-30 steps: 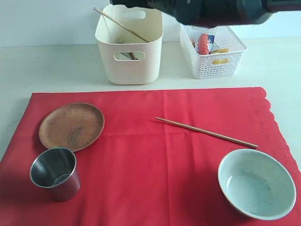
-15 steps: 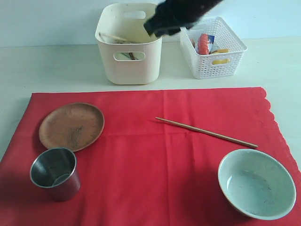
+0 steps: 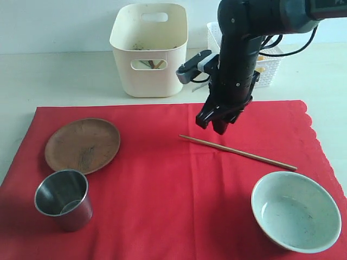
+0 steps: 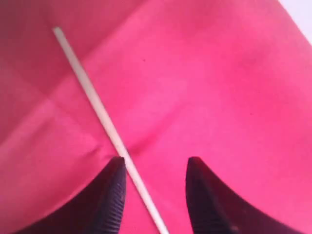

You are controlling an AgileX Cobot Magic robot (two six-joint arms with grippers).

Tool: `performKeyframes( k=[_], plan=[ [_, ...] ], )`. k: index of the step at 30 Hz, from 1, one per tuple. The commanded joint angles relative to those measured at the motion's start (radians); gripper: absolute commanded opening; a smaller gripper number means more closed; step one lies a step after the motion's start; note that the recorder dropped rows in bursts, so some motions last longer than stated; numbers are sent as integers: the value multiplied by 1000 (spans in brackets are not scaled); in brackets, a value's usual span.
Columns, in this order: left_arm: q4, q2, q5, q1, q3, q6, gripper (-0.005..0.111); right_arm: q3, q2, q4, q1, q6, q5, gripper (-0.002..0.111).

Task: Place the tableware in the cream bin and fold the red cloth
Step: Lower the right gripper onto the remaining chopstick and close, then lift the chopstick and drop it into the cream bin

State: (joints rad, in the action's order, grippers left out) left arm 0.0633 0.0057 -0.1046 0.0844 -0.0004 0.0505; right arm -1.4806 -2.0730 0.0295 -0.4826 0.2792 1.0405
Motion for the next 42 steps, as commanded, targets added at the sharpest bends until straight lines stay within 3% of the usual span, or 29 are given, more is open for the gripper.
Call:
performKeyframes(
  k=[1,17,21,24,26,30,42],
  plan=[
    [1,-6,2,-6,0,-3,3,-1,-25,32,5,-20,8,39],
    [1,-6,2,-6,0,-3,3,-1,-49,-41,5,-10,128,39],
    [1,-6,2,-6,0,-3,3,1,-51,-54,5,1,106,39],
    [1,-6,2,-6,0,-3,3,102,-57,-48,5,1,-10,39],
    [1,-6,2,-6,0,-3,3,161,-57,-18,5,1,-75,35],
    [1,-6,2,-6,0,-3,3,174,-52,-11,5,1,-116,0],
    [1,-6,2,-6,0,-3,3,51,171,-72,5,9,-247,0]
  ],
)
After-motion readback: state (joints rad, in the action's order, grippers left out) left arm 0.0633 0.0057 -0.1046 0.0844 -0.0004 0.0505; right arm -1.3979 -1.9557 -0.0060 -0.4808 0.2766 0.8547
